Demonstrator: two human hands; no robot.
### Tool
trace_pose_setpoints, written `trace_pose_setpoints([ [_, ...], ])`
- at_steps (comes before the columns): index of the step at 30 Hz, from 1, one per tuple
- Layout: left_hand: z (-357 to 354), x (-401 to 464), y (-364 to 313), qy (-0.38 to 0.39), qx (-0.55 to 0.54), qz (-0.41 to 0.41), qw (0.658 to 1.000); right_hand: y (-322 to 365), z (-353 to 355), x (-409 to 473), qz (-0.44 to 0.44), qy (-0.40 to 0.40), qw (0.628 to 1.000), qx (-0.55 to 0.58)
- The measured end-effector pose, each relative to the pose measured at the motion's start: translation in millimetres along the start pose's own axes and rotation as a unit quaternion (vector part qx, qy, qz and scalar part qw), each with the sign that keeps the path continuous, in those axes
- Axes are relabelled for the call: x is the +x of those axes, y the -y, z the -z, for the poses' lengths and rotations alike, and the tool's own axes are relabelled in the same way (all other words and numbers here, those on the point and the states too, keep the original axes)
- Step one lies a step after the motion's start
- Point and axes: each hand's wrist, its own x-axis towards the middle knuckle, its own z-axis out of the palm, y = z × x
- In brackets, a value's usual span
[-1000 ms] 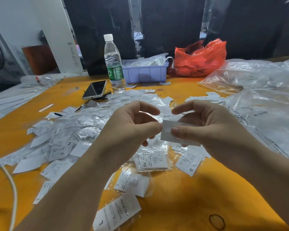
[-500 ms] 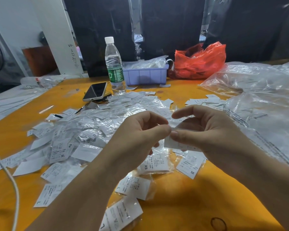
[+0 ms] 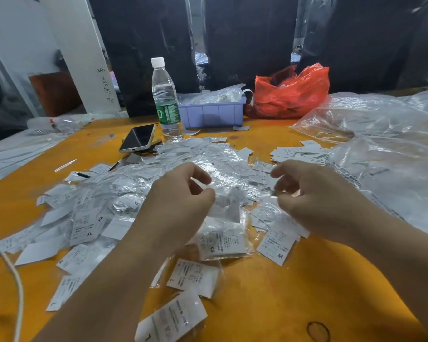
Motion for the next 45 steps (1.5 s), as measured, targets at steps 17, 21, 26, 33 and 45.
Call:
trace_pose_setpoints([
  [17, -12, -2, 3, -0.006, 0.113, -0.024, 0.993, -22, -7, 12, -0.096, 0.044, 0.975, -0.197],
  [21, -13, -3, 2, 0.008, 0.103, -0.028, 0.994, -29, -9, 16, -0.061, 0.015, 0.986, -0.154],
  [26, -14, -4, 0, 0.019, 0.082, -0.033, 0.996, -30, -18, 25, -0.032, -0.009, 0.992, -0.124],
  [33, -14, -7, -5, 0.024, 0.075, -0.039, 0.996, -30, -21, 24, 0.039, -0.096, 0.990, -0.099],
  [45, -11, -8, -14, 0.098, -0.076, -0.026, 0.992, 9, 7, -9, 0.044, -0.079, 0.959, 0.267],
])
